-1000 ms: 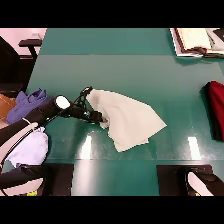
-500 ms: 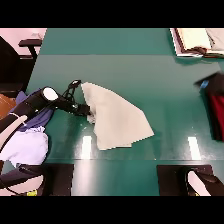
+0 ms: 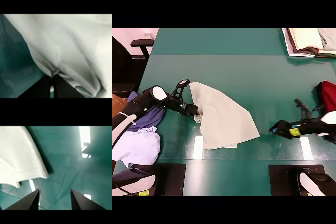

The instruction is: Fold the shirts.

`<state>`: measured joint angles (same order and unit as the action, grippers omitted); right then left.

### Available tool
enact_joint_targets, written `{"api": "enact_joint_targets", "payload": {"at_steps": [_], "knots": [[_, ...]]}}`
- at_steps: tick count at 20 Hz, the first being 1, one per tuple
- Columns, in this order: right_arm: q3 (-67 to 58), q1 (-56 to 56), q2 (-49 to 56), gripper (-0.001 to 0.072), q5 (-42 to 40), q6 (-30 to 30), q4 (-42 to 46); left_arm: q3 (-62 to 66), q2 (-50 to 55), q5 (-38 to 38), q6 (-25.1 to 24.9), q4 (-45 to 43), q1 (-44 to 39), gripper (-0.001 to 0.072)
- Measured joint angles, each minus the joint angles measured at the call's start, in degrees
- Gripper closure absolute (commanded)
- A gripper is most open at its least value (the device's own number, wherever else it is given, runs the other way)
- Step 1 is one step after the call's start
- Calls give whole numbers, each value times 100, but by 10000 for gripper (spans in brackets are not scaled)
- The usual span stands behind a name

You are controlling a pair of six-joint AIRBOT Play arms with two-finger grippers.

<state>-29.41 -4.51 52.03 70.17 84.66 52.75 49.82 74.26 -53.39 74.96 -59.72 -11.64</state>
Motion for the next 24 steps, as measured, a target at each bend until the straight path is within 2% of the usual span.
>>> {"api": "enact_joint_targets", "payload": {"at_steps": [1, 4, 7, 9, 15, 20, 24], "knots": [[46, -275, 199, 335, -223, -13, -96, 0, 0, 0, 0, -4, 4, 678], [-96, -1102, 876, 344, -782, -31, -260, 2, 0, 2, 0, -22, 4, 678], [-487, -1652, 1532, 515, -1019, -35, -352, 2, 0, 15, 0, -33, 4, 678], [-778, -1862, 1910, 695, -1104, -48, -372, 2, 0, 24, 0, -81, 4, 678], [-1801, -1727, 2149, 695, -1099, -68, 157, 387, -144, 9, 208, -715, 4, 679], [-3185, -728, 1294, 695, -577, -31, 874, 1565, -868, -157, 516, -1851, 4, 679], [-4503, 153, 433, 696, -195, -144, 1088, 2820, -1705, -302, 579, -2315, 4, 678]]}}
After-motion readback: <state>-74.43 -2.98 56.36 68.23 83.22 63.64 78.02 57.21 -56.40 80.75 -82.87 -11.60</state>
